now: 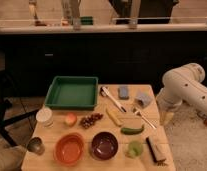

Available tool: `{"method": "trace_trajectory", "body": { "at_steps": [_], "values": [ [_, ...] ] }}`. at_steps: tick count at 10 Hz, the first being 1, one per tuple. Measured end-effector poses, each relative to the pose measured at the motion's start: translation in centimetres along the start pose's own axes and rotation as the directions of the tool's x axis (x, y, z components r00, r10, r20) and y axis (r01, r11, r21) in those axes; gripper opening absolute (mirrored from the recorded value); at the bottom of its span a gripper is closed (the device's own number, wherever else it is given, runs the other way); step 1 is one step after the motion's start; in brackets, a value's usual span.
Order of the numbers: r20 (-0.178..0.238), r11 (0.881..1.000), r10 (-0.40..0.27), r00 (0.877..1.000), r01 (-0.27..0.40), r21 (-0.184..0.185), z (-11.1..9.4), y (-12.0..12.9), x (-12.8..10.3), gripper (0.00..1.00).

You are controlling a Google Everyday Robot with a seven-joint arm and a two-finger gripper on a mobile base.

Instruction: Place towel in metal cup

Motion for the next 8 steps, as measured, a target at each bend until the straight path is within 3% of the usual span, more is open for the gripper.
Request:
{"method": "trace_trajectory", "body": {
  "at_steps": [7,8],
  "values": [
    [0.004,1.0,-0.001,1.0,0.001,0.003,-0.04,-0.04,0.04,0.8],
    [0.034,1.0,-0.024,0.999,0.024,0.009,0.0,-0.27,-0.24,0.8]
  ]
}}
